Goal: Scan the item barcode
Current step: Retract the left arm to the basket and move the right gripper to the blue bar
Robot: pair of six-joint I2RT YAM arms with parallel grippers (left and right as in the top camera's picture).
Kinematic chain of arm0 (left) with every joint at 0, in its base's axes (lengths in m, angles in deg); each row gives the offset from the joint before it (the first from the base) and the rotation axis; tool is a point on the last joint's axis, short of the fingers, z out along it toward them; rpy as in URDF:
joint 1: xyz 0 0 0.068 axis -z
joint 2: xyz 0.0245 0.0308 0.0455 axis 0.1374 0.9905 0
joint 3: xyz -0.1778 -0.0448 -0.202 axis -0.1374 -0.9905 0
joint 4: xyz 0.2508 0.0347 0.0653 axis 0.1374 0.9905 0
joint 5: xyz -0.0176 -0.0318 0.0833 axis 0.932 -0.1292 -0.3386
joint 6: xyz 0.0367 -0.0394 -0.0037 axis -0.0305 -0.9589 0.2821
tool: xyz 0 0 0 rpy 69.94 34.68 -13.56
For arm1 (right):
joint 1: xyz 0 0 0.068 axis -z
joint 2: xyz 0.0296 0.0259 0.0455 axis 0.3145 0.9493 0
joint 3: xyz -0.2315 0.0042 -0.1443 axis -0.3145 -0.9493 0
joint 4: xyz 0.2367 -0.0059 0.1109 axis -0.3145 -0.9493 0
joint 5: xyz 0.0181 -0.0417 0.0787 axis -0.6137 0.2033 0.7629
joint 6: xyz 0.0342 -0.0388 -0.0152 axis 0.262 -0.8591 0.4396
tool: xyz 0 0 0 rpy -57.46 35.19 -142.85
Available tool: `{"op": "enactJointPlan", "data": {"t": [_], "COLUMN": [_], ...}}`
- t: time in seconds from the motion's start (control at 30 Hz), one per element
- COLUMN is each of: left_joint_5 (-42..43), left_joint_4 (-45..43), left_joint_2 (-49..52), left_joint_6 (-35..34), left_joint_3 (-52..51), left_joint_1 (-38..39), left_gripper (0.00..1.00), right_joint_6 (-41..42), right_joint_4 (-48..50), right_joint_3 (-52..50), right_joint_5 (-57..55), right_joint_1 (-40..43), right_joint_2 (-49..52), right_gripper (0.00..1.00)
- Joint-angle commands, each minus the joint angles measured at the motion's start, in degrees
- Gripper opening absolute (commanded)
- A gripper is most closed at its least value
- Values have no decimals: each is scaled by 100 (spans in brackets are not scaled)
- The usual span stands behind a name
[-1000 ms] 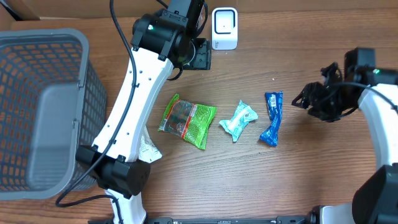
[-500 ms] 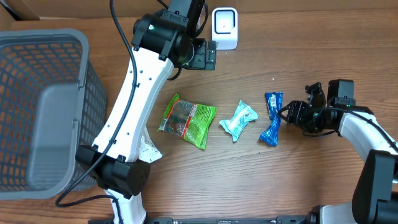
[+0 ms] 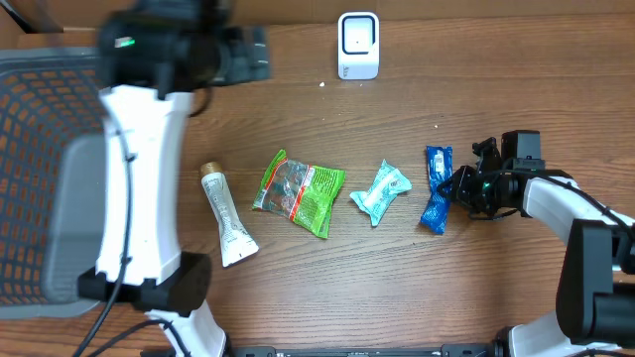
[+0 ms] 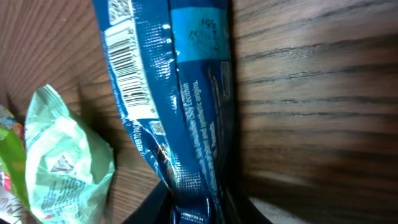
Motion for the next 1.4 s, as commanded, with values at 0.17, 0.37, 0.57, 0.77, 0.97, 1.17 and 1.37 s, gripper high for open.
{"op": "enactJointPlan", "data": {"t": [0.17, 0.37, 0.57, 0.77, 0.97, 1.17, 1.37], "left_joint_5": [-101, -551, -109, -227, -205, -195, -195], "left_joint_4": [715, 734, 734, 719, 732, 730, 730], "left_joint_2": [-205, -214, -214, -212, -205, -205, -205], "left_joint_6": [138, -120, -39, 326, 319, 321, 321], "left_joint_3": [138, 11, -944, -1204, -1204, -1204, -1204], "left_joint_1": [-1185, -1821, -2999, -3217, -3215, -3215, -3217], "left_gripper": [100, 100, 100, 100, 100, 100, 100], "right_joint_6": [44, 17, 2, -2, -485, -472, -79], "right_joint_4": [118, -807, -1333, -1097, -750, -367, -166], "right_joint_3": [-15, 533, 933, 922, 774, 667, 354], "right_joint_5": [-111, -111, -140, -352, 44, 66, -188], "right_joint_1": [-494, -278, 20, 15, -26, -374, -428], "right_joint_2": [236, 175, 138, 326, 420, 431, 516], "right_gripper": [61, 68, 70, 55, 45, 50, 41]}}
